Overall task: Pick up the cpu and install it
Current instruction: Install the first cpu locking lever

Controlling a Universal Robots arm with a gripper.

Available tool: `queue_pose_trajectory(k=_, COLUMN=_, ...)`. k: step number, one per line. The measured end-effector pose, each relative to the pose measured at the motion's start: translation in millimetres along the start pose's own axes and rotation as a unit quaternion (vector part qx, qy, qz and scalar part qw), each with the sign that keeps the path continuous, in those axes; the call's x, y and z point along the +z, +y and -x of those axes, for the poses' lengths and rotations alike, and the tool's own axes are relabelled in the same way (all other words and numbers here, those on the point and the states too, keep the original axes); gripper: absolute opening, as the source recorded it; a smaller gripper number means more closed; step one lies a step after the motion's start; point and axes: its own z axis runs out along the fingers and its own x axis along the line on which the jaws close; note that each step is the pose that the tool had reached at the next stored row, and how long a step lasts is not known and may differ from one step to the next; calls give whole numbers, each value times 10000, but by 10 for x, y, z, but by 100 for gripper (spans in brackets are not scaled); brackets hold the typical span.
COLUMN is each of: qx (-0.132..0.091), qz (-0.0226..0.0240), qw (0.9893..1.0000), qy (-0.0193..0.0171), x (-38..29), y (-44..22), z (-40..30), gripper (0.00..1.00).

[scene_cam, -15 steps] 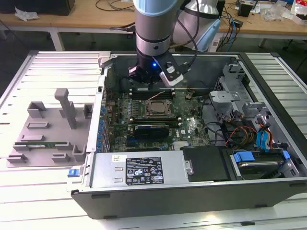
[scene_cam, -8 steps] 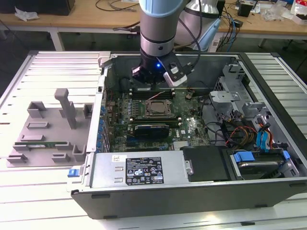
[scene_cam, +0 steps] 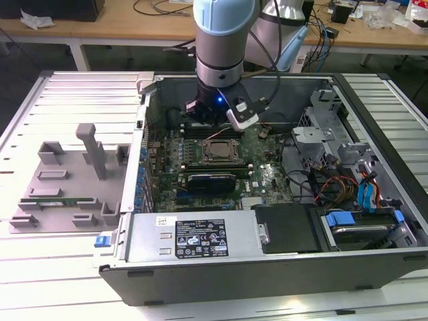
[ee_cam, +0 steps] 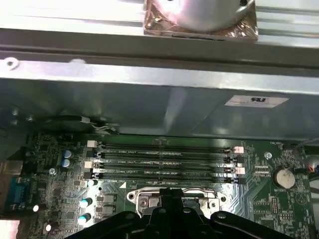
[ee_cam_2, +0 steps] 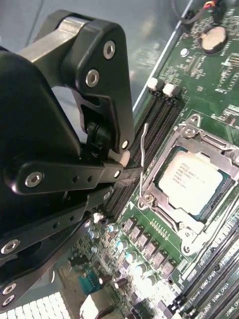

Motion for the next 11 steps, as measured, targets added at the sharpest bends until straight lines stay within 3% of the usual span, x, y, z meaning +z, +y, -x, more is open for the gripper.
queue_pose_trajectory(k=3, qx=436, qz=-21, qw=9990, qy=-112, x=46, y=-12, z=-2, gripper=11)
queue_pose_trajectory(k=11, qx=640, qz=-31, qw=9978, qy=-165, x=122, y=73, z=-4, gripper=11)
